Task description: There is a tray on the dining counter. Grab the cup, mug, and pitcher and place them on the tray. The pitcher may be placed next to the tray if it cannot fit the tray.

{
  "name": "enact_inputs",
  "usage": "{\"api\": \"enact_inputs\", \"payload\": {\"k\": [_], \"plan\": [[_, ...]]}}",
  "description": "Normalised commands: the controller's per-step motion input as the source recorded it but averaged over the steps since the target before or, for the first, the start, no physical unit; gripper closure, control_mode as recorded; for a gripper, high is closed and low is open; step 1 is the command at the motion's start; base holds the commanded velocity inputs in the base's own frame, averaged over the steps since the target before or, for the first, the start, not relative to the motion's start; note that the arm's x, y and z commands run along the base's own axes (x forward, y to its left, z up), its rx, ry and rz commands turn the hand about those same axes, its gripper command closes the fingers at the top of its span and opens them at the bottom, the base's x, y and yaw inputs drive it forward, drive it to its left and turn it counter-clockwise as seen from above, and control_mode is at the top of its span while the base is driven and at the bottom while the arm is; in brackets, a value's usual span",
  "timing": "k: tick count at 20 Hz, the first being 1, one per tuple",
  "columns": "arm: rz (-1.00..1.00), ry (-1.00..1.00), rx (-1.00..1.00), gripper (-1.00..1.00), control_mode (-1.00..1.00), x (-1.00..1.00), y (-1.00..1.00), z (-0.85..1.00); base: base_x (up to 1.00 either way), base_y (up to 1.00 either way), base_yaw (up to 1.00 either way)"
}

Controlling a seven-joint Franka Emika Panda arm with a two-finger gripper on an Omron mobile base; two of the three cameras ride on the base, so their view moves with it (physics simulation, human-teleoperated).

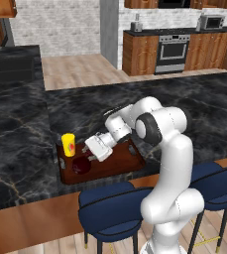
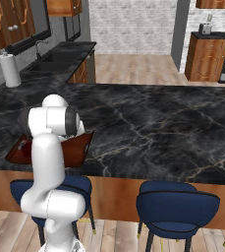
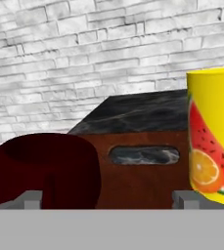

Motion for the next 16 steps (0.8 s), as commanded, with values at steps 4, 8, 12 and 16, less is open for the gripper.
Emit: {"api": "enact_inputs", "payload": {"k": [4,8,12,16], "plan": [[0.13,0.0,0.0,-1.0,-1.0,-0.3,-0.04,0.0,0.0,0.0,0.0],[0.08,0.0,0.0,-1.0,-1.0,-0.26,-0.12,0.0,0.0,0.0,0.0],[0.02,0.0,0.0,-1.0,-1.0,-0.07,-0.26,0.08,0.0,0.0,0.0],[0.0,0.0,0.0,-1.0,-1.0,-0.02,-0.42,0.41,0.0,0.0,0.0]]}}
